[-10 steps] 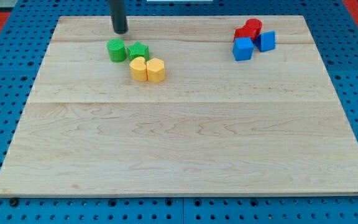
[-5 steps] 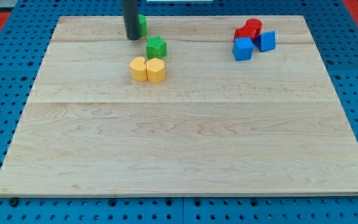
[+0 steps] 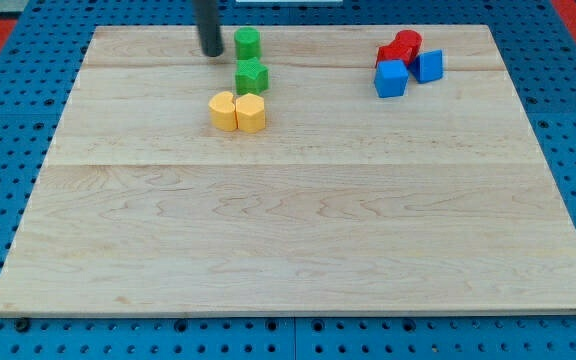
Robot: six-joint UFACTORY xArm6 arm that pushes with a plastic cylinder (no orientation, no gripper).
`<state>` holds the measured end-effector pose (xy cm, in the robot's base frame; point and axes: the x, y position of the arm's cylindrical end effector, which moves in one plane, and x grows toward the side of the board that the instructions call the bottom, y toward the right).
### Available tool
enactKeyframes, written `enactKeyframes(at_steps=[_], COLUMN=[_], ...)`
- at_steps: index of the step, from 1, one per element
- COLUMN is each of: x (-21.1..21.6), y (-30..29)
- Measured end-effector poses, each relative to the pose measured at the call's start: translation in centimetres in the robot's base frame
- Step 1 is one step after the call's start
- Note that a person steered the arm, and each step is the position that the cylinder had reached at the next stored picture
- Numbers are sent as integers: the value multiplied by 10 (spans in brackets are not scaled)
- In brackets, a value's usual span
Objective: Keep the green circle at the top center of the board
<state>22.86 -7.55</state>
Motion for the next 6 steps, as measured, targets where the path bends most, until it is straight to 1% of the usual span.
enactKeyframes(at_steps=[1, 2, 3, 4, 5, 6], x=[-14, 31, 40, 24, 10, 15], y=[74, 40, 32, 63, 112, 120])
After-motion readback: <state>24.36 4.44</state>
